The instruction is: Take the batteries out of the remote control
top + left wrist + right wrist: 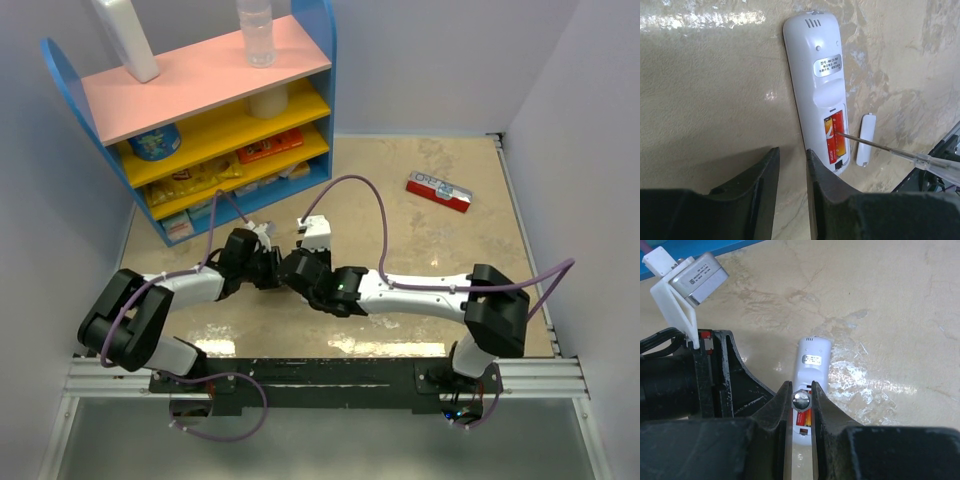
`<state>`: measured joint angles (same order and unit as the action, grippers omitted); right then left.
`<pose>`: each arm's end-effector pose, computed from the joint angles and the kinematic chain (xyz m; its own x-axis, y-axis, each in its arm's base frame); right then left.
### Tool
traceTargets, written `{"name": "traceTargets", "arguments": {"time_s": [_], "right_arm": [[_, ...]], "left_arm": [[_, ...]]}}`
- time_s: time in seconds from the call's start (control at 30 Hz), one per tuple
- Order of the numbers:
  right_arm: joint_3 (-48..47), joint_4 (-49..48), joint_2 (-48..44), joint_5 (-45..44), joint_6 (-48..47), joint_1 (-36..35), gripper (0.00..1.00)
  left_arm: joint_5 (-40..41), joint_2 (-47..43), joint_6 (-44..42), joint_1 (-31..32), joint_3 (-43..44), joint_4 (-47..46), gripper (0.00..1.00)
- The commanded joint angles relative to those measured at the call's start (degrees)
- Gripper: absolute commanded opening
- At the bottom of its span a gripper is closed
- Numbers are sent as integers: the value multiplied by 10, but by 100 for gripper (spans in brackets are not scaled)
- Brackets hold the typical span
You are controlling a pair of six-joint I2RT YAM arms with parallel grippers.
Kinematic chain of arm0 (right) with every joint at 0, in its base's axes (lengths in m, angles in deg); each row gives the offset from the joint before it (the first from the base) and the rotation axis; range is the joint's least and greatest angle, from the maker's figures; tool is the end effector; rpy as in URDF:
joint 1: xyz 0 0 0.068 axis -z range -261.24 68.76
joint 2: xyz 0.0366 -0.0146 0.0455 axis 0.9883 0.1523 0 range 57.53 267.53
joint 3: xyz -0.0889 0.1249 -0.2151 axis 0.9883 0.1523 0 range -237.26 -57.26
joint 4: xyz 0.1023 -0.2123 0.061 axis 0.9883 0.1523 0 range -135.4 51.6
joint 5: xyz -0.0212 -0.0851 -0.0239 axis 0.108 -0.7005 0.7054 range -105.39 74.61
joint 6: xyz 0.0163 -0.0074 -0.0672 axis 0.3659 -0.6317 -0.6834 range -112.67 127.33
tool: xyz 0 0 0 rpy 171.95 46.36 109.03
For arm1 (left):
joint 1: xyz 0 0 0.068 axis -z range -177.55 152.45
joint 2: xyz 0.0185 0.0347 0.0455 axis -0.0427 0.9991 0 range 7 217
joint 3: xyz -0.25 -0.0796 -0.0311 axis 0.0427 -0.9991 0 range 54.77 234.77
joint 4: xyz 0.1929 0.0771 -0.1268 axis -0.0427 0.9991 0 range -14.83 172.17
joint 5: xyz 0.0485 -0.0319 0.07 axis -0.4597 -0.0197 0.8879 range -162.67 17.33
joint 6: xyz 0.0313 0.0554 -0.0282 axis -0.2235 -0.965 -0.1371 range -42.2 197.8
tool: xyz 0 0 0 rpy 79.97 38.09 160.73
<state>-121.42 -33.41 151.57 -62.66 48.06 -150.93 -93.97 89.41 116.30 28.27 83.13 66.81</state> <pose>0.1595 0.3112 0.2324 -0.4669 0.0140 -0.8842 -0.1873 0.9756 0.1143 0.2212 -0.1300 0.1281 -0.8990 -0.2093 -0.3848 0.0954 0.7639 -0.6383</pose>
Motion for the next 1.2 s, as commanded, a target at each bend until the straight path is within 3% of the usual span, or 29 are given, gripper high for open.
{"name": "traceTargets", "arguments": {"time_s": [0.0,0.13,0.27,0.4,0.63,0.8,0.9,0.93,1.03,1.17], "right_arm": [[12,89,55,40,119,-26,0],[28,163,50,17,238,-35,0],[45,171,35,28,307,-38,0],[3,201,54,30,349,-39,0],[-57,252,83,46,388,-40,0],[-90,255,96,42,364,-43,0],[-52,181,92,60,295,-45,0],[-31,107,84,64,270,-44,0],[55,1,53,96,232,-45,0],[113,-22,27,99,229,-44,0]], "left_arm": [[-8,-3,9,-3,-5,-32,33],[-7,-5,12,-4,-8,-36,33],[-9,-6,21,-3,-17,-46,33],[-17,-8,34,-3,-30,-68,33],[-33,-8,41,-2,-42,-86,33],[-40,-6,42,-2,-45,-96,33],[-46,0,40,-2,-43,-98,33],[-45,-1,40,-2,-44,-99,33],[-44,4,36,-2,-43,-98,33],[-35,14,32,-2,-43,-98,32]]}}
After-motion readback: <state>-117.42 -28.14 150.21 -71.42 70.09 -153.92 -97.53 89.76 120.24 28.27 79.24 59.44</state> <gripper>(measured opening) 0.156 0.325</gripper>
